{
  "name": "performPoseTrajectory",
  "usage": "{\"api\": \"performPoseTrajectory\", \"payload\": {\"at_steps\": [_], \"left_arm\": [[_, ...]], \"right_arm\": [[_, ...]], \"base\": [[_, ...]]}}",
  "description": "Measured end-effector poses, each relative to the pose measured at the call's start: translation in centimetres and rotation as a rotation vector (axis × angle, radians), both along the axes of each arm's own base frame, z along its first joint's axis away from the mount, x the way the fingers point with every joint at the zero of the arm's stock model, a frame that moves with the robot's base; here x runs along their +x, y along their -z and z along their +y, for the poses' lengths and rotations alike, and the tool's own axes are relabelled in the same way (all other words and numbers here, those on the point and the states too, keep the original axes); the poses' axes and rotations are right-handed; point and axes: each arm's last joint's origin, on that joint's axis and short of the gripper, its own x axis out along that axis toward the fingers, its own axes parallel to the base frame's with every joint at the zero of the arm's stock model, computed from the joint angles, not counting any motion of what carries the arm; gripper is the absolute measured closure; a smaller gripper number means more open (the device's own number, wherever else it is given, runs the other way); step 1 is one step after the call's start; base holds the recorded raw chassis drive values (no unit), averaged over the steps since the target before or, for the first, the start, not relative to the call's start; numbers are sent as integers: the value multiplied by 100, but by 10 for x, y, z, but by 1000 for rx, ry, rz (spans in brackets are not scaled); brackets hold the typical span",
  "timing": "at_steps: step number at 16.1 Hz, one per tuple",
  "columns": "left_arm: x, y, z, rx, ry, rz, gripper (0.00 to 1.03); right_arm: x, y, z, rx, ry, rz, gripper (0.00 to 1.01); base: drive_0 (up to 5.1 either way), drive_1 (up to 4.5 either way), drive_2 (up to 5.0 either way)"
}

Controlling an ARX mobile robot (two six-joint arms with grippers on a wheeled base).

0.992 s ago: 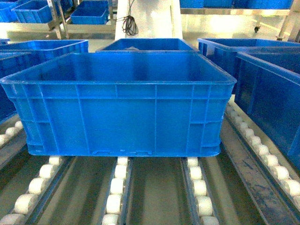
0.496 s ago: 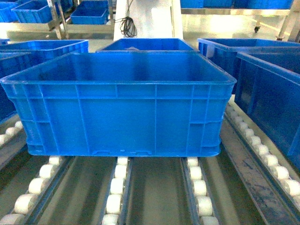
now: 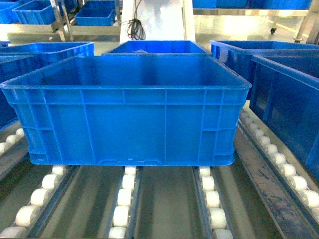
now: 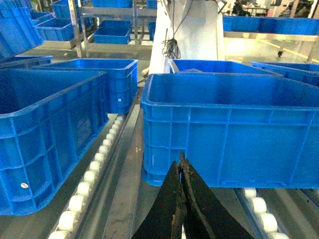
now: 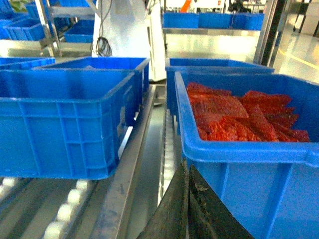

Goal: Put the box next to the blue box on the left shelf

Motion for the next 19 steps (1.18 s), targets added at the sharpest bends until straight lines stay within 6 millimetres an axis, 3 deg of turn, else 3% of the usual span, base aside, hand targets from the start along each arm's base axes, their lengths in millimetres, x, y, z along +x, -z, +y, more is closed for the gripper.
{"api": "performPoseTrajectory", "payload": {"at_steps": [4, 5, 9, 14, 19], "left_arm": [[0, 0, 0, 0, -1, 0, 102], [0, 0, 0, 0, -1, 0, 98], [0, 0, 0, 0, -1, -1, 54], [0, 0, 0, 0, -1, 0, 5], [0, 0, 0, 2, -1, 0, 5]], "right_arm": [[0, 0, 0, 0, 0, -3, 100], [0, 0, 0, 0, 0, -4, 93], [0, 0, 0, -1, 0, -4, 49], [0, 0, 0, 0, 0, -4, 1], [0, 0, 0, 0, 0, -4, 3]], "base": [[0, 0, 0], [0, 0, 0], [0, 0, 0], [0, 0, 0], [0, 0, 0]]}}
